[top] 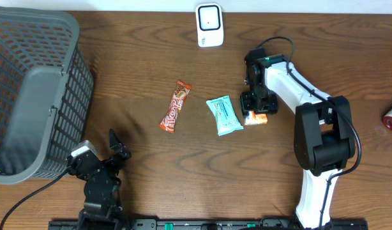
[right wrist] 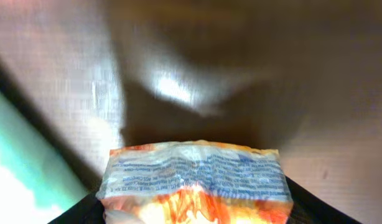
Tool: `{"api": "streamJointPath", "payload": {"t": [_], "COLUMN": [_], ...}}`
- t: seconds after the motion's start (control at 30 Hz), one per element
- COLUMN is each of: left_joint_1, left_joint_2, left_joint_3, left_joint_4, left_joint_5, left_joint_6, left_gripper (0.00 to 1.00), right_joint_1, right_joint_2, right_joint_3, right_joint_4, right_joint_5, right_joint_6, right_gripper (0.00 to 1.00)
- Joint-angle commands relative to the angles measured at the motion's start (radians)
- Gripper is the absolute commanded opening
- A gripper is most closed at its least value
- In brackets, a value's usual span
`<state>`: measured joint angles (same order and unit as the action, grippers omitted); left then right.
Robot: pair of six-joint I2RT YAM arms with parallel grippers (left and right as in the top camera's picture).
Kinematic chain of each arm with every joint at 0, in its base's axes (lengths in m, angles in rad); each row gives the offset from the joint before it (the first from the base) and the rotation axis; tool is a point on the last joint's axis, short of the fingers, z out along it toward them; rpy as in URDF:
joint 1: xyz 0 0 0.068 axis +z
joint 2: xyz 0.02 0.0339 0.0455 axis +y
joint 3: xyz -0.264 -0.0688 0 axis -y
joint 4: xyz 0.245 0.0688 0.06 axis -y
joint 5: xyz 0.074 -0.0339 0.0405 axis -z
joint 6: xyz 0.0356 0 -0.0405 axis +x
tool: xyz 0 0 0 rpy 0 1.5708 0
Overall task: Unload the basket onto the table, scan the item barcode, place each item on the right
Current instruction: 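Grasp the orange snack packet with the right gripper and lift it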
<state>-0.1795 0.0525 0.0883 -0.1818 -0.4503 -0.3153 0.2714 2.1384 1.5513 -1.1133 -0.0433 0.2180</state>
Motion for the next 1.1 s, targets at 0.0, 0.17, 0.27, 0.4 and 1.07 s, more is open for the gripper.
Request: {"api": "streamJointPath", "payload": {"t": [0.0, 0.17, 0.27, 0.4, 1.07], "left_joint_1": [0.003, 0.003, 0.003, 0.003, 0.003], "left_joint_2": [-0.002, -0.002, -0.002, -0.002, -0.002], "left_joint_3": [-0.026, -0.026, -0.026, -0.026, -0.026], "left_joint_4": [-0.003, -0.003, -0.003, -0.003, -0.003], "left_joint_5": [-0.006, -0.006, -0.006, -0.006, -0.006], "left_joint_6": [-0.004, -0.004, -0.004, -0.004, -0.004], "left_gripper": [0.98, 0.98, 0.98, 0.98, 0.98], "right_joint_1": [0.004, 0.004, 0.004, 0.004, 0.024], "right_joint_2": [0.006, 0.006, 0.006, 0.006, 0.006], "right_joint_3": [0.056, 0.106, 0.13, 0.142, 0.141], "right_joint_4": [-0.052, -0.162, -0.228, -0.286, -0.423], "right_joint_5": [-0.086, -0.167, -0.172, -0.172, -0.463], "right_joint_6": [0.013, 0.013, 0.013, 0.012, -0.018], "right_gripper": [0.61, 0.61, 0.61, 0.62, 0.57]}}
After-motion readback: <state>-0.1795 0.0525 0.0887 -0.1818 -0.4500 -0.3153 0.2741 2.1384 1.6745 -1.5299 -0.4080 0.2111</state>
